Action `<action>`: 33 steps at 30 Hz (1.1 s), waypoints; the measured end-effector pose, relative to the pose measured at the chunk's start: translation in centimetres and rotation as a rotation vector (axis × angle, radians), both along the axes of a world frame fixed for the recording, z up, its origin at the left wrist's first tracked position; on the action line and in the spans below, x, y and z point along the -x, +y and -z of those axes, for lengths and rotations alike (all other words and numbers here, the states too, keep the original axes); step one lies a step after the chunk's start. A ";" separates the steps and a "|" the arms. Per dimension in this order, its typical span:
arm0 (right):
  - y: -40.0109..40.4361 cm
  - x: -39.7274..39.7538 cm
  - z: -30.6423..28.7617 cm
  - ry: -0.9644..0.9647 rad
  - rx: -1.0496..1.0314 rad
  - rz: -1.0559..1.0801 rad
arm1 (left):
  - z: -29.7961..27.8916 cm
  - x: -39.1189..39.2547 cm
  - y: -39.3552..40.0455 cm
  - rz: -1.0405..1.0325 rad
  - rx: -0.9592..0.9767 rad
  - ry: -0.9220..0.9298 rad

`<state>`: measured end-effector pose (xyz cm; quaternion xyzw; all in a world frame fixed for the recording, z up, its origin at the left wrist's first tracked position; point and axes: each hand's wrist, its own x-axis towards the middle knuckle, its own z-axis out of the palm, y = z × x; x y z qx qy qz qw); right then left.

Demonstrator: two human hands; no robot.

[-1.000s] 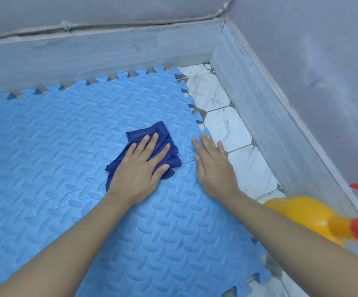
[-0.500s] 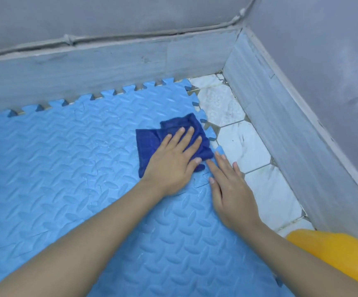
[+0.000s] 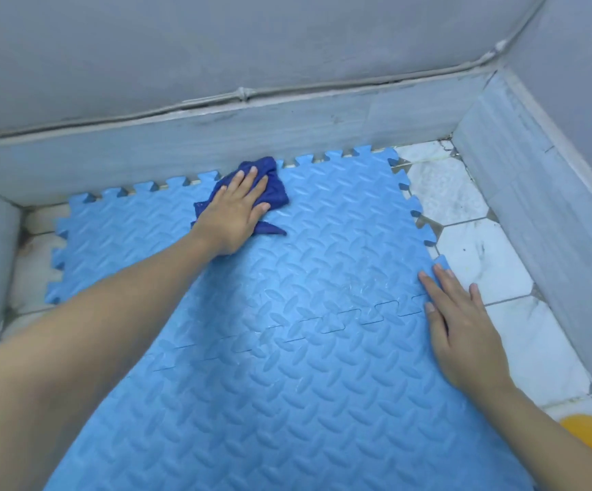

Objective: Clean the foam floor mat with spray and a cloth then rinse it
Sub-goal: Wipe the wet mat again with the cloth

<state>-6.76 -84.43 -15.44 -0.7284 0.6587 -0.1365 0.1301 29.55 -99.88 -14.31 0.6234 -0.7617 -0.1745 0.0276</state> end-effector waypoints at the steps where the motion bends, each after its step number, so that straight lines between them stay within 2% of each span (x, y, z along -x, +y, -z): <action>1: 0.0 -0.1 0.0 -0.003 -0.001 0.002 | -0.1 -3.7 1.5 -0.018 -0.009 -0.021; 5: 0.0 -0.6 0.1 0.031 -0.016 0.002 | -0.6 -17.2 9.8 -0.203 -0.080 -0.103; 8: 0.1 -0.5 0.1 0.039 -0.027 -0.002 | -0.9 -19.2 17.7 -0.278 -0.109 -0.032; 10: -0.1 -0.4 0.1 0.024 -0.033 -0.004 | -0.5 -16.4 23.9 -0.152 -0.104 -0.035; 14: -0.4 0.0 1.2 0.015 -0.005 0.034 | 0.4 -8.9 35.4 0.357 0.013 -0.119; 15: -0.5 0.3 1.5 0.008 0.010 0.023 | 0.4 -8.2 36.6 0.437 0.019 -0.114; 17: -0.6 0.8 2.4 -0.005 0.031 -0.025 | 0.1 -8.5 35.9 0.469 0.032 -0.101; 19: -0.8 1.2 2.8 -0.015 0.037 -0.048 | 0.2 -10.2 33.3 0.353 0.057 -0.104; 24: -0.8 0.8 2.4 -0.015 0.047 -0.018 | 0.7 -14.3 25.9 -0.292 -0.003 -0.067; 26: -0.8 0.5 1.9 -0.007 0.022 -0.020 | 0.5 -13.9 26.0 -0.349 -0.023 -0.055; 28: -0.8 0.1 1.3 0.011 -0.005 -0.021 | 0.2 -12.5 28.7 -0.223 -0.012 -0.069; 33: -0.3 -0.9 0.1 0.048 -0.013 -0.039 | -0.3 -8.7 39.2 0.279 0.026 -0.091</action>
